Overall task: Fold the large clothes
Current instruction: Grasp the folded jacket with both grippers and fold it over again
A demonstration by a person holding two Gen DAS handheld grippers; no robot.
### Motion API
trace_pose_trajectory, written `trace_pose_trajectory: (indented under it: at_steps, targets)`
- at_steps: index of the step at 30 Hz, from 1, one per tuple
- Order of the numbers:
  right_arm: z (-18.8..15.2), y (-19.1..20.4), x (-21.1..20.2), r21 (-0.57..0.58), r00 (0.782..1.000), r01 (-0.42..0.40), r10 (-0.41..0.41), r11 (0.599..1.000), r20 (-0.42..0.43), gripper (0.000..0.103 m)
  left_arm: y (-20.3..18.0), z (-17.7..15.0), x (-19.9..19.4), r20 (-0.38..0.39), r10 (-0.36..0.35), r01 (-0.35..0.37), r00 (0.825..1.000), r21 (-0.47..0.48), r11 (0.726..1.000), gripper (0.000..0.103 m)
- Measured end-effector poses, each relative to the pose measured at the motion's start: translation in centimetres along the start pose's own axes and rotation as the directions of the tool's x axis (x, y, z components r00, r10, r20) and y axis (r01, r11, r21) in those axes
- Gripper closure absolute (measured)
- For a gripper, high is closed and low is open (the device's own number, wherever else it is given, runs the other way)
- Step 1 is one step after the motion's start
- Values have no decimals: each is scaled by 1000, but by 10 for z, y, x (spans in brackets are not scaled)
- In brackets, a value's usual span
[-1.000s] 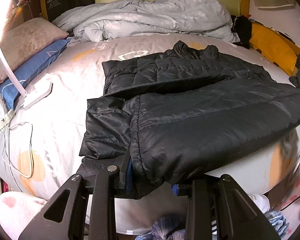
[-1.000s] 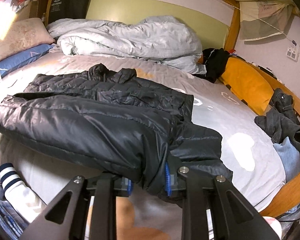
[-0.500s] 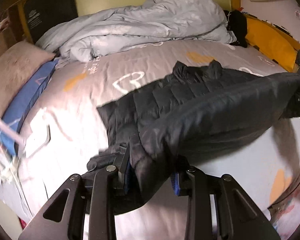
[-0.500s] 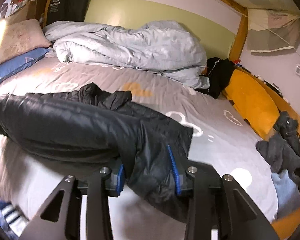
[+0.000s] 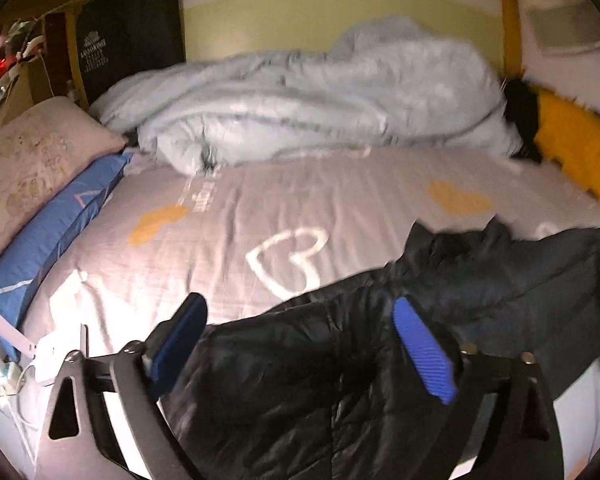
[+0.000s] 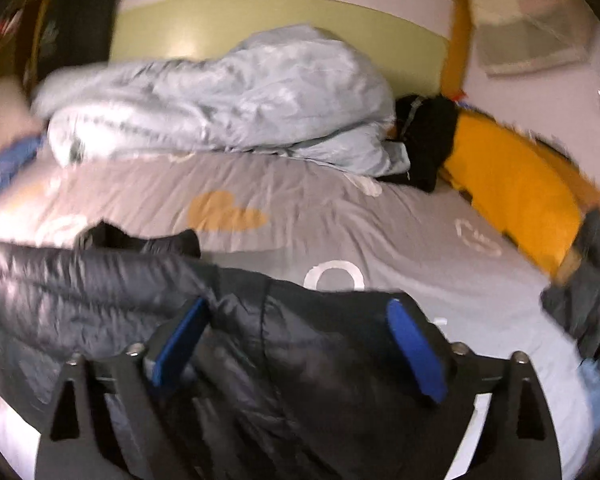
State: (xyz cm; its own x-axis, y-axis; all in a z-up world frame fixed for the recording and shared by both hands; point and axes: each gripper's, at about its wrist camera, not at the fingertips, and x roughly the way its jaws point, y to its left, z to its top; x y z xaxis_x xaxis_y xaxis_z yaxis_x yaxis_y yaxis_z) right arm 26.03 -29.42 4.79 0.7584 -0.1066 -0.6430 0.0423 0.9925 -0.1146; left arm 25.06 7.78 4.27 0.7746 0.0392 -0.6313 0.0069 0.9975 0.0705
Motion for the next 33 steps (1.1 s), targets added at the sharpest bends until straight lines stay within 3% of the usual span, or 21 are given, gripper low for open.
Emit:
trace_pose_trajectory:
  at_steps: [4,6,8,11,13,14,15,16,17,18,19,21,23,27,30,32,33]
  targets:
    - [3,-31,-20,83,999,-41,40,996,12,0,15,-14,-38,117,46,-46,992,0,999,0]
    - [3,-44,-29,108,997,-70,69,992,16,0,30,-21,-45,112,43,-39,993,-39,998,0]
    - [1,-55,-32,118,991,-132,135,984,-22,0,42,-27,-40,71,15,-9,997,-79,997,0]
    - [-5,-65,-25,151,983,-162,172,975,-57,0,56,-37,-14,-41,-60,54,997,-145,988,0]
    - [-15,-69,-9,180,969,-191,215,965,-123,0,63,-47,11,-130,-151,123,980,-205,971,2]
    - [-19,-70,1,197,955,-216,249,956,-160,4,65,-52,25,-172,-220,177,960,-237,955,7]
    - [-24,-70,12,220,939,-245,288,944,-190,12,66,-57,37,-198,-278,223,940,-262,939,36]
    - [-28,-70,19,233,925,-264,314,936,-213,48,64,-60,44,-207,-316,255,926,-275,927,55]
    - [-31,-68,24,235,915,-276,330,932,-232,87,62,-60,47,-196,-339,279,920,-281,918,67]
    - [-32,-64,27,221,908,-297,346,929,-235,95,61,-54,45,-168,-341,289,925,-271,918,90]
    - [-31,-61,25,194,919,-294,332,936,-210,95,59,-48,41,-141,-341,298,930,-255,920,92]
    - [-24,-53,12,118,957,-253,266,960,-117,97,51,-29,28,-56,-289,275,956,-182,944,93]
    - [-15,-49,5,80,970,-234,238,969,-47,98,41,-12,24,-27,-230,225,973,-123,967,92]
    - [-5,-42,29,90,983,-156,164,984,-87,98,27,6,63,-114,-150,141,982,-81,987,91]
    - [-11,-38,55,87,980,-123,135,989,-147,96,22,-1,99,-189,-99,85,977,-83,993,90]
    - [-16,-35,66,74,981,-96,107,993,-162,92,20,-10,109,-198,-67,53,978,-76,996,78]
    - [-17,-36,67,66,983,-84,94,994,-161,90,20,-15,110,-199,-45,31,979,-73,997,60]
